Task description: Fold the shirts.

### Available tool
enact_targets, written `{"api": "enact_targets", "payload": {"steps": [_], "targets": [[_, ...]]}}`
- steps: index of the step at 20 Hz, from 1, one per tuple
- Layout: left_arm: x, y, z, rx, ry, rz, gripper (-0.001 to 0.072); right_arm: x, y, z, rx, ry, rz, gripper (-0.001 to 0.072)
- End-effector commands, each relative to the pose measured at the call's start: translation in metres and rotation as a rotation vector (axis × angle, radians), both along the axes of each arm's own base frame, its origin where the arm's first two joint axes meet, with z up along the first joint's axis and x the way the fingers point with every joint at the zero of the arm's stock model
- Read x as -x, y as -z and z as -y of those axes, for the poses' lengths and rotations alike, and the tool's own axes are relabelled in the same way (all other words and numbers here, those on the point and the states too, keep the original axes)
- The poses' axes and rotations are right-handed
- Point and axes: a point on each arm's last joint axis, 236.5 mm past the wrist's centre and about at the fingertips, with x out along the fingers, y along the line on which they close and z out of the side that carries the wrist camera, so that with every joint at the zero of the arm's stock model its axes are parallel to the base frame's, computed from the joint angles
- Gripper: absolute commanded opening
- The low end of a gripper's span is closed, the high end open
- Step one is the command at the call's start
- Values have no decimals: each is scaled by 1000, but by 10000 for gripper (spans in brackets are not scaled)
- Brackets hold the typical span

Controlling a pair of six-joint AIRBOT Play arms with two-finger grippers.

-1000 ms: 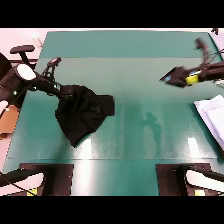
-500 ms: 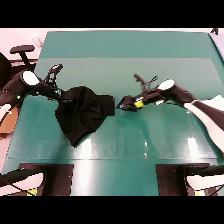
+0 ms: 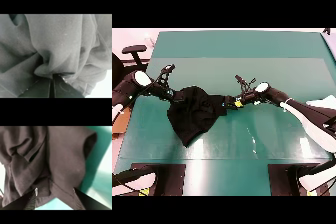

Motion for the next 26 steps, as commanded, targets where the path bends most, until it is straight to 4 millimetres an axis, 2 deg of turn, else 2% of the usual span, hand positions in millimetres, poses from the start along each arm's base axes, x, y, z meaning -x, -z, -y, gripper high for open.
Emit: {"api": "enact_targets", "payload": {"steps": [1,6,8,11,12,14,16,18,19,21,23,26], "targets": [[0,0,0,-3,8,2,23,-17,3,16,15,44,11,521],[1,0,0,-6,18,3,23,-27,14,32,75,54,45,521],[1,0,0,-9,25,7,23,-23,23,26,75,52,25,521],[3,1,0,-8,28,0,23,-3,48,8,58,25,-67,520],[4,1,0,-8,31,-6,23,2,51,0,36,28,-97,490],[9,2,1,-9,39,-23,23,6,50,-14,-5,21,-103,357],[15,3,1,-13,57,-45,23,3,41,-18,-24,33,-92,27],[19,-2,-5,-49,97,-51,23,-7,21,-15,-38,52,-44,23],[21,-8,-11,-83,117,-55,23,-13,4,-12,-54,63,-11,23],[15,-39,-26,-161,144,-16,23,-29,-41,1,-94,98,75,23],[-3,-93,-33,-200,136,121,23,-46,-101,25,-139,142,204,22],[-19,-199,-35,-221,129,390,23,-61,-198,77,-199,242,401,22]]}}
